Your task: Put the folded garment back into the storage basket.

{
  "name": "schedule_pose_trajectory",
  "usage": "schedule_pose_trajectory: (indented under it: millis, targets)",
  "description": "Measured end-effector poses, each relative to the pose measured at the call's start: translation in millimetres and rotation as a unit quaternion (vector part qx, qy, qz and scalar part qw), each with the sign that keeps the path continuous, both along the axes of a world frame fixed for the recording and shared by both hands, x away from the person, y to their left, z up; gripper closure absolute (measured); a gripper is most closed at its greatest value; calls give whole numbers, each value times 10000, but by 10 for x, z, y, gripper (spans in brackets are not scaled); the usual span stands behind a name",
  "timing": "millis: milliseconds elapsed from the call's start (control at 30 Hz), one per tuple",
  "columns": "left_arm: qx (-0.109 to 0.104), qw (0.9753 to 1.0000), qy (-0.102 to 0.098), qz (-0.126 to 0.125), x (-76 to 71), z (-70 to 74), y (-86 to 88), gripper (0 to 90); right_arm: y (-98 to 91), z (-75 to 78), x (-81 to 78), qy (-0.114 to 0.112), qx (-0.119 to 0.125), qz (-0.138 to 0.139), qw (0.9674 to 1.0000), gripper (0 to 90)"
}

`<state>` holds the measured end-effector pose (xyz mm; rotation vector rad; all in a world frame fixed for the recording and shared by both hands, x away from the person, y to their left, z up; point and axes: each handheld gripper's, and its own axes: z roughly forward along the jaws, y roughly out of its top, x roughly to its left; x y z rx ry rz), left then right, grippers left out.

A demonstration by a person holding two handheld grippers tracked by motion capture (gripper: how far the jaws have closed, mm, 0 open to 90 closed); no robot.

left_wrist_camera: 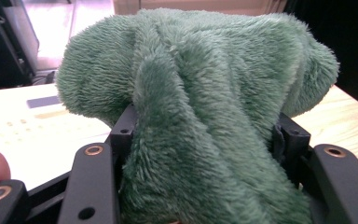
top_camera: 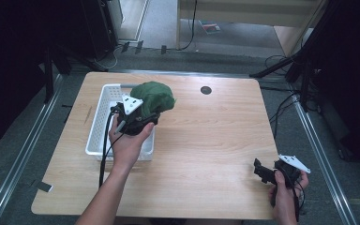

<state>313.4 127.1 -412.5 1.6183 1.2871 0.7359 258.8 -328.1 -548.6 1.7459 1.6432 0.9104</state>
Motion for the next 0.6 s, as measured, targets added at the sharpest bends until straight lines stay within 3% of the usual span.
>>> schedule_pose_trajectory:
  millis: [133,433,600]
  targets:
    - [12,9999,33,140,11,-30,120,422,-2,1,-4,-43,-1,18,10000,0]
    - [-173,9985,113,507,61,-117,411,422,0,5,-12,-121,12,24,9999,0]
    - [-150,9974,192,676,100,-189,546,422,9,6,-14,-143,-17,40,9999,0]
